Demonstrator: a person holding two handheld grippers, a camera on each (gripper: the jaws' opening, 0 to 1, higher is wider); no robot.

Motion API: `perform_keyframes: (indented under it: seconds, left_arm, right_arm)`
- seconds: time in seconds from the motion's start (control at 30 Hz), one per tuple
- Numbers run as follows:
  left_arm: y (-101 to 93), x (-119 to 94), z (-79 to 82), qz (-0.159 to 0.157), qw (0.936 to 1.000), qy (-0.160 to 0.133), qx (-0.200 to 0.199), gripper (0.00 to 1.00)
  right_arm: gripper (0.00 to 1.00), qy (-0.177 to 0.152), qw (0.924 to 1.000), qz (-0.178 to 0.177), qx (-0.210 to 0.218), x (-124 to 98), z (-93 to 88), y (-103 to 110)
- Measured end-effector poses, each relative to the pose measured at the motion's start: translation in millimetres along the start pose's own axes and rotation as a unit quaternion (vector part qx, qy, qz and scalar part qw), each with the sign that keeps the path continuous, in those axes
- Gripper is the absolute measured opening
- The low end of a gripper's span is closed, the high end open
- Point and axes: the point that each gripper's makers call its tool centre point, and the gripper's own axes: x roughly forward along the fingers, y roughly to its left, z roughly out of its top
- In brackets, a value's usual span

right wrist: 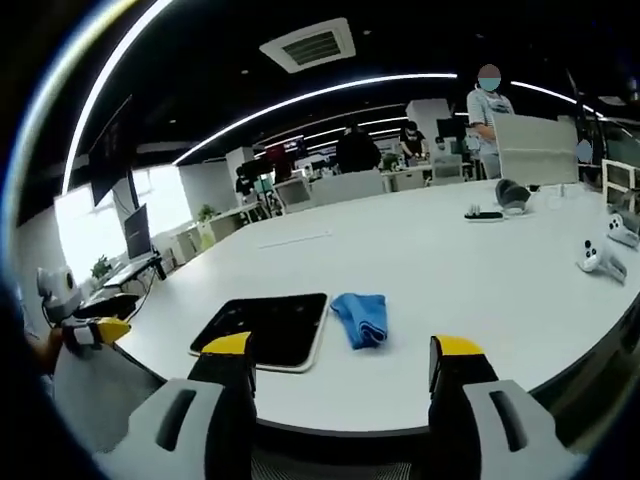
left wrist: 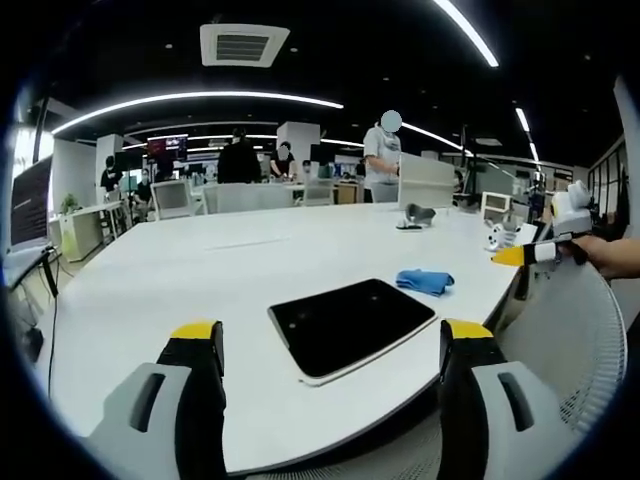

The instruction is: Wipe the mirror surface with the cleaning cloth until all visible marks leave the cleaned area.

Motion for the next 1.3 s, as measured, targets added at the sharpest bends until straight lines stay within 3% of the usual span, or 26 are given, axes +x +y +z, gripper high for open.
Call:
perform_keyframes:
  seconds: [0.13, 0.3, 0.53, 0.87, 1.07, 1.3]
  left_arm:
    - [1.0, 0, 0.3, 0.002, 1.0000, -0.001, 0.001, 0.87]
    - [0.9, 0, 0.0, 0.002, 1.0000, 0.000, 0.001, 0.88]
    - [0.5, 0, -1.1, 0.001, 1.0000, 0.003, 0.000, 0.87]
    - [0.7, 0, -1.2, 0.002, 1.0000, 0.004, 0.000, 0.87]
    - [1.0, 0, -1.3, 0.002, 1.0000, 0.004, 0.000, 0.87]
    - [1.4, 0, -1.4, 0.003, 1.0000, 0.005, 0.000, 0.87]
  right_arm:
    - [0.56, 0.013, 0.9994, -0.001, -0.032, 2, 3.9, -4]
    - [0.42, 0.023, 0.9992, 0.001, -0.031, 9, 10.0, -11]
    - [0.35, 0.035, 0.9984, 0.005, -0.045, 21, 18.0, -17]
    - [0.32, 0.050, 0.9953, 0.035, -0.075, 52, 32.0, -2]
    - [0.30, 0.082, 0.9932, 0.040, -0.072, 75, 28.3, -2]
    - [0.30, 0.114, 0.9868, 0.055, -0.102, 95, 20.1, 5]
